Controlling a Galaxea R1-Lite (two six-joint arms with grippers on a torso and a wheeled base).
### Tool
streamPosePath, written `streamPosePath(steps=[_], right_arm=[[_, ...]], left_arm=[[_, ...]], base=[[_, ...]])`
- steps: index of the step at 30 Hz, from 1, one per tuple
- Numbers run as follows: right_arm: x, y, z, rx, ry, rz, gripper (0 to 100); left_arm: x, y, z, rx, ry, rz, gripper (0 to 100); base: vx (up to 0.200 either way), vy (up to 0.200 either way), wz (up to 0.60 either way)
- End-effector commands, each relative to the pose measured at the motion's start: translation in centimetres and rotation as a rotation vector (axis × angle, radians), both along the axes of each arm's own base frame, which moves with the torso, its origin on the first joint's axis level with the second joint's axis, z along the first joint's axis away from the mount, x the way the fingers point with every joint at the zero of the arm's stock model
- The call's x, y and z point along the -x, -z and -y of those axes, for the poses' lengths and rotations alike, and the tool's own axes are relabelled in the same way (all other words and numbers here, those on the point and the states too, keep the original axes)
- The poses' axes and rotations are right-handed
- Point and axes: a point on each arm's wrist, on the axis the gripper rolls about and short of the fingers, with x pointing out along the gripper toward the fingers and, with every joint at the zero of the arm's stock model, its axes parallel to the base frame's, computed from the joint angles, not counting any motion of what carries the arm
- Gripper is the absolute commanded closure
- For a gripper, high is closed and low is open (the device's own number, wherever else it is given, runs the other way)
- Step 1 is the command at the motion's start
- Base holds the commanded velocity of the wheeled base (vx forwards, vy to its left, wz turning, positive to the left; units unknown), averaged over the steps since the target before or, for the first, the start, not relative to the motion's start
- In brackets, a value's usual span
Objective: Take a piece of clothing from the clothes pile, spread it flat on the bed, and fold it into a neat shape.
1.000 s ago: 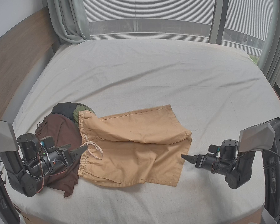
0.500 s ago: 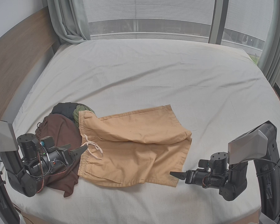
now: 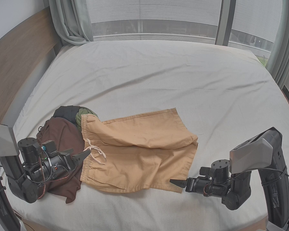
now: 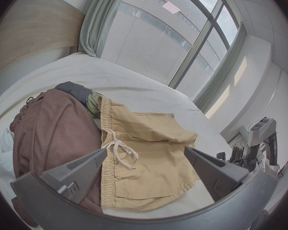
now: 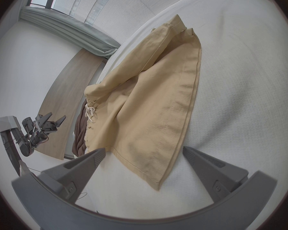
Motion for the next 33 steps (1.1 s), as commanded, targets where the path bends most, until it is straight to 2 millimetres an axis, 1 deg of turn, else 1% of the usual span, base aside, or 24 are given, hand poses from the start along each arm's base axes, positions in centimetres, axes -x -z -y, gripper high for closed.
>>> streamPosePath(steps=[1,6,7,14,18,20,21,23,26,27,30,33], right_arm=[[0.0,0.1,-0.7,-0.01,-0.013,-0.001,0],[-0.1,0.0,-0.7,-0.014,-0.01,0.003,0],[-0.1,0.1,-0.7,-0.013,-0.009,0.001,100],[0.0,0.1,-0.2,-0.008,0.005,-0.006,100],[0.1,-0.2,0.7,0.002,0.025,-0.01,100],[0.0,-0.3,0.7,0.002,0.028,-0.009,100],[-0.1,-0.6,1.7,0.021,0.041,0.01,100],[-0.3,-0.7,2.7,0.037,0.061,0.019,100],[-0.5,-0.7,3.4,0.049,0.077,0.026,100],[-0.6,-0.7,4.1,0.057,0.094,0.027,100],[-0.5,-0.6,5.0,0.079,0.108,0.023,100],[-0.3,-0.5,5.4,0.092,0.111,0.02,100]], left_arm=[[0.0,0.0,0.0,0.0,0.0,0.0,0],[-0.1,0.0,0.0,0.0,0.0,0.0,0],[0.0,0.1,0.0,0.0,0.0,-0.003,0],[-0.1,0.1,-0.1,0.001,-0.003,-0.003,0],[-0.1,0.2,-0.2,0.001,-0.006,-0.006,0],[-0.1,0.2,-0.2,0.001,-0.006,-0.004,0],[0.0,0.2,-0.2,0.001,-0.006,-0.007,0],[-0.1,0.2,-0.2,0.001,-0.008,-0.009,0],[-0.1,0.3,-0.3,0.002,-0.011,-0.011,0],[-0.1,0.3,-0.3,0.008,-0.014,-0.015,0],[-0.2,0.7,-0.4,0.029,-0.022,-0.038,0],[-0.4,1.1,-0.5,0.03,-0.027,-0.054,0]], base=[[0.0,0.0,0.0],[0.0,0.0,0.0],[0.0,0.0,0.0],[0.0,0.0,0.0],[0.0,0.0,0.0],[0.0,0.0,0.0],[0.0,0.0,0.0],[0.0,0.0,0.0],[0.0,0.0,0.0],[0.0,0.0,0.0],[0.0,0.0,0.0],[0.0,0.0,0.0]])
